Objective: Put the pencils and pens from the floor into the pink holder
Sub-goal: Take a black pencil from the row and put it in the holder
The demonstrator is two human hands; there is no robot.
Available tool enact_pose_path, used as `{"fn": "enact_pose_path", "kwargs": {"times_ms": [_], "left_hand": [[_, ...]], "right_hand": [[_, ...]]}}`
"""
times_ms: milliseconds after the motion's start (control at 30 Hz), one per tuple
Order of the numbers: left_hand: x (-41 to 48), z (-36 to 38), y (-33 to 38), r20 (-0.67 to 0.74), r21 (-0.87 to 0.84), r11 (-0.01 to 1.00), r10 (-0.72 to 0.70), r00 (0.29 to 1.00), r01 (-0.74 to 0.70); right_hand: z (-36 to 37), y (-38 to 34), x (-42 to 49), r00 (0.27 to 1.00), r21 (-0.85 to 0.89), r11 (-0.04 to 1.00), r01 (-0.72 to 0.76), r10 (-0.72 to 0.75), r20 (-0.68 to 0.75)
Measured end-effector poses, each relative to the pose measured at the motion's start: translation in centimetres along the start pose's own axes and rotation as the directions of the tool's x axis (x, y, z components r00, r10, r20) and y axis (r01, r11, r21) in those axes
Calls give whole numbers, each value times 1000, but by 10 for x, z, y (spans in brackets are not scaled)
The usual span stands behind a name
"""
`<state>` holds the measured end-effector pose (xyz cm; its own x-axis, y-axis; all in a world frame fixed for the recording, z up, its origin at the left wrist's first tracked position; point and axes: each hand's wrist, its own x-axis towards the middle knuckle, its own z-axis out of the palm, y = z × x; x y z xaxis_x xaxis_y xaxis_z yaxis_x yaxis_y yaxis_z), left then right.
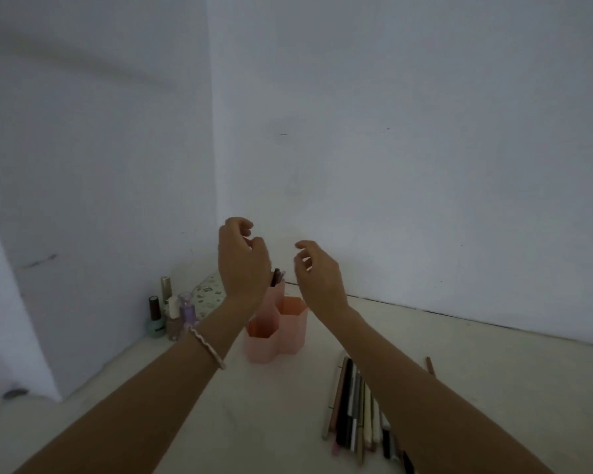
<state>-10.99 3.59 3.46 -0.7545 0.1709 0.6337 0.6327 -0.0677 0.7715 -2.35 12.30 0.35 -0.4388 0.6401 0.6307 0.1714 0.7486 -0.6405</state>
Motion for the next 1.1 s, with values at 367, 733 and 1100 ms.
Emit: {"fn": "enact_pose_path", "kwargs": {"times_ms": [367,733,1100], "left_hand": [[-103,65,18,836,529,816,-454,307,-233],[-116,65,11,824,511,813,-370,430,-278],[-29,37,43,489,99,995,-77,869,32]], "right_hand": [[-87,61,-15,973,-119,966,-229,224,-59],[-105,75,-28,953,-142,943,-301,303,-10],[-47,70,-60,729,-603,769,-212,535,427]]}}
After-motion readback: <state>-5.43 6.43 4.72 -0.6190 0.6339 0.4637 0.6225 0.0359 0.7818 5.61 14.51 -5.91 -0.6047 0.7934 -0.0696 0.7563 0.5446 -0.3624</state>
